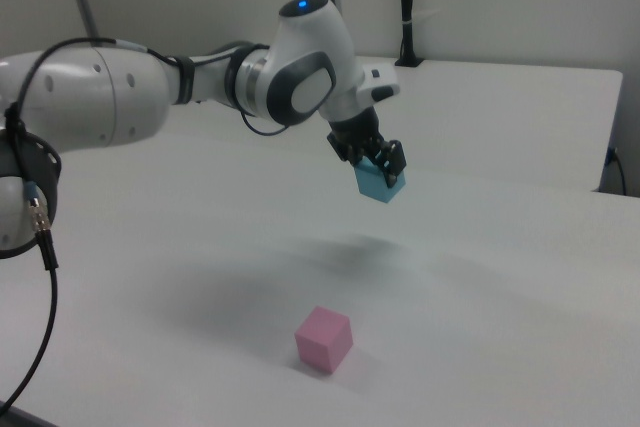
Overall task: Put blue cube on pink cube
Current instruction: 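Lift the light-blue cube and carry it toward the pink cube, then lower the light-blue cube onto the top of the pink cube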
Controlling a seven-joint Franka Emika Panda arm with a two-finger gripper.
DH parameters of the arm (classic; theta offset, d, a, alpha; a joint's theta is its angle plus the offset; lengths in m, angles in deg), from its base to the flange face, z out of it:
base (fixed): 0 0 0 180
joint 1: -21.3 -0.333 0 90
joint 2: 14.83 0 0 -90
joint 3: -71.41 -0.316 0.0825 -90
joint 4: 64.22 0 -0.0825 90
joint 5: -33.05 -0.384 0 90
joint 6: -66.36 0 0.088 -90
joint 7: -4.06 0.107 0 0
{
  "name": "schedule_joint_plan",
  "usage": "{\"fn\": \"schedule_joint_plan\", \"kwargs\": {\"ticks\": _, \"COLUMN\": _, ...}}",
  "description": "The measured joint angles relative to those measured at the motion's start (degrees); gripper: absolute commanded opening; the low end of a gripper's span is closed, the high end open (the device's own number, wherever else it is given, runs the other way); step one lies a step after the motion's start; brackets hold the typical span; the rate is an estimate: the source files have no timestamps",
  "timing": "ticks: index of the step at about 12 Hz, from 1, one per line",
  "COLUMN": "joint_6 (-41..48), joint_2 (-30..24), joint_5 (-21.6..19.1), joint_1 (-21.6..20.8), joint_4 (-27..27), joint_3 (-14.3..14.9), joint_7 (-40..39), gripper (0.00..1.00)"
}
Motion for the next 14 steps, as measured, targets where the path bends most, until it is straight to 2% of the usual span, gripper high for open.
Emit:
{"fn": "schedule_joint_plan", "kwargs": {"ticks": 4, "joint_6": 3.9, "joint_2": -4.66, "joint_5": 0.0, "joint_1": 0.25, "joint_4": -0.24, "joint_3": 0.45, "joint_7": -1.73, "gripper": 0.41}}
{"fn": "schedule_joint_plan", "kwargs": {"ticks": 6, "joint_6": 4.07, "joint_2": -7.03, "joint_5": 0.0, "joint_1": 0.78, "joint_4": -2.16, "joint_3": 0.55, "joint_7": -2.28, "gripper": 0.41}}
{"fn": "schedule_joint_plan", "kwargs": {"ticks": 10, "joint_6": 4.63, "joint_2": -19.81, "joint_5": 0.47, "joint_1": 1.01, "joint_4": -15.41, "joint_3": 0.43, "joint_7": -4.72, "gripper": 0.41}}
{"fn": "schedule_joint_plan", "kwargs": {"ticks": 14, "joint_6": 7.16, "joint_2": -31.91, "joint_5": 3.77, "joint_1": 0.8, "joint_4": -27.47, "joint_3": 0.08, "joint_7": -5.23, "gripper": 0.4}}
